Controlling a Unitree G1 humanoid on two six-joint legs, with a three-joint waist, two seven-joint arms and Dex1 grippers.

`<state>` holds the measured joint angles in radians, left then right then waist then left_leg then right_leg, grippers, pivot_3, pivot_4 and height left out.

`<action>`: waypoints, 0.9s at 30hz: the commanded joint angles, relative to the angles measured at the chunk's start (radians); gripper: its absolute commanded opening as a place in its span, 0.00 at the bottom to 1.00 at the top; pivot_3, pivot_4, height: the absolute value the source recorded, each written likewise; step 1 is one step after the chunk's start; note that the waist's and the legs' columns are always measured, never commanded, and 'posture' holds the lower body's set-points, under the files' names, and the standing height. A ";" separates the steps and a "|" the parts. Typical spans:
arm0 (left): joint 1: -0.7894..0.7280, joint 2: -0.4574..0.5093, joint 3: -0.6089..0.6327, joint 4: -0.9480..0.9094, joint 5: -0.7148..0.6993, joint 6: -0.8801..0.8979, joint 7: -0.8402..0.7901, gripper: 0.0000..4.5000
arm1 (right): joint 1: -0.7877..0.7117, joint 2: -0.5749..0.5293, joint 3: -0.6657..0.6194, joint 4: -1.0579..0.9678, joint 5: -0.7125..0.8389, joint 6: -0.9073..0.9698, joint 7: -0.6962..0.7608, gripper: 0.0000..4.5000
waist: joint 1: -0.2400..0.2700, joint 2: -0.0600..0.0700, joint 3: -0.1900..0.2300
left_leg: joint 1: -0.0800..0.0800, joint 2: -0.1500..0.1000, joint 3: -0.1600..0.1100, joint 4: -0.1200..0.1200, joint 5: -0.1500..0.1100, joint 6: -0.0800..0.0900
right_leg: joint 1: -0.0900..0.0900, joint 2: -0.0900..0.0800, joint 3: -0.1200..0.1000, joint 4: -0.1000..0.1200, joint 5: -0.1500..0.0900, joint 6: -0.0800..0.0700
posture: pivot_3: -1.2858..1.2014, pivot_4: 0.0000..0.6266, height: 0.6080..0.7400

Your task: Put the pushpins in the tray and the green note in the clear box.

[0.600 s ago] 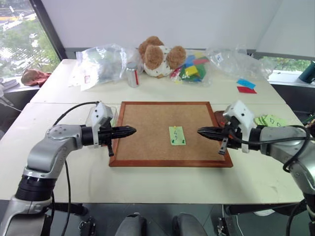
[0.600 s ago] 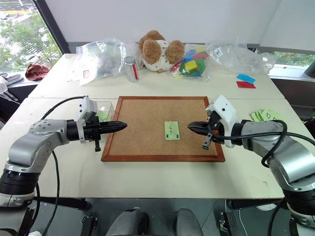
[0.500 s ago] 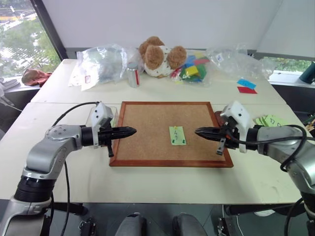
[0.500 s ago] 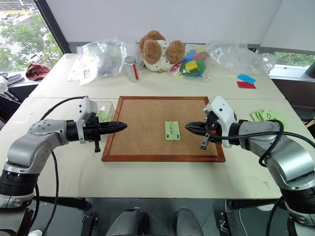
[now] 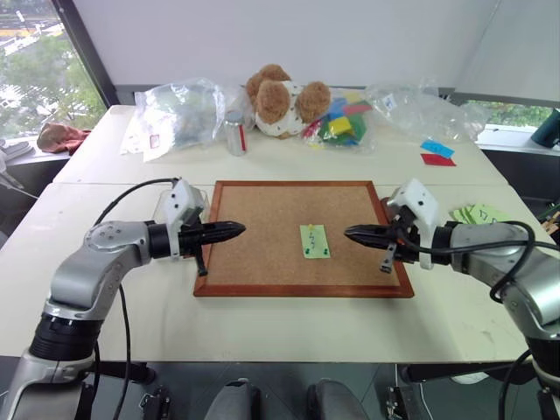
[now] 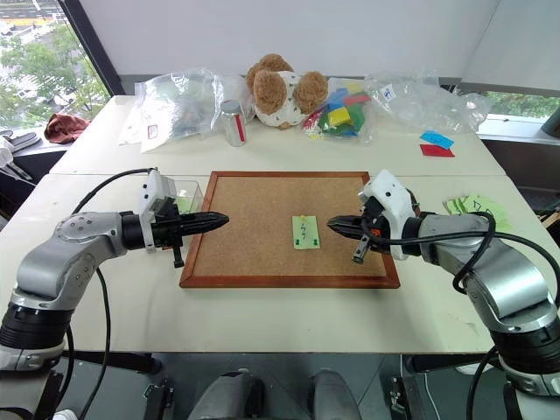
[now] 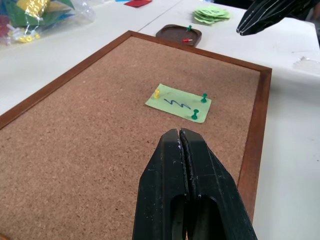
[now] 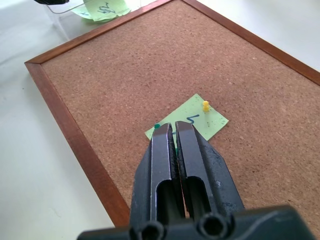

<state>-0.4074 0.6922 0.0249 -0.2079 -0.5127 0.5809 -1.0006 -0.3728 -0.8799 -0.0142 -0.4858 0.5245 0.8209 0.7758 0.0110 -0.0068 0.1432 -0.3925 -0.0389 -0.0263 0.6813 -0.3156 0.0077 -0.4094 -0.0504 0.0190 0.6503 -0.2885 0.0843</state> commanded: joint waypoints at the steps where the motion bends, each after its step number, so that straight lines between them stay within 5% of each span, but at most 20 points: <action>1: -0.005 0.002 0.006 -0.026 0.000 -0.015 0.005 0.00 | -0.027 0.009 -0.008 -0.008 -0.006 -0.019 -0.001 0.02 | 0.000 0.000 0.000 | 0.000 0.000 0.000 0.000 0.000 0.000 | 0.000 0.000 0.000 0.000 0.000 0.000 | 0.52 0.24 1.00; 12: -0.022 -0.051 -0.080 0.020 0.082 -0.080 0.022 0.00 | -0.015 0.016 -0.020 -0.015 -0.017 -0.012 -0.024 0.02 | 0.000 0.000 0.000 | 0.000 0.000 0.000 0.000 0.000 0.000 | 0.000 0.000 0.000 0.000 0.000 0.000 | 0.52 0.24 1.00; 27: 0.025 -0.256 -0.249 0.262 0.360 -0.315 0.196 0.00 | -0.092 0.143 0.090 0.037 -0.074 0.038 -0.129 0.02 | -0.003 0.000 0.000 | 0.000 0.000 0.000 0.000 0.000 0.000 | -0.001 0.000 0.000 0.001 0.000 0.000 | 0.52 0.24 1.00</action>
<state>-0.3854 0.4326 -0.2260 0.0638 -0.1727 0.2881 -0.8182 -0.4437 -0.7438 0.0765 -0.4380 0.4571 0.8593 0.6575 0.0078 -0.0068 0.1431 -0.3925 -0.0389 -0.0262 0.6814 -0.3154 0.0074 -0.4102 -0.0502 0.0190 0.6514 -0.2885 0.0843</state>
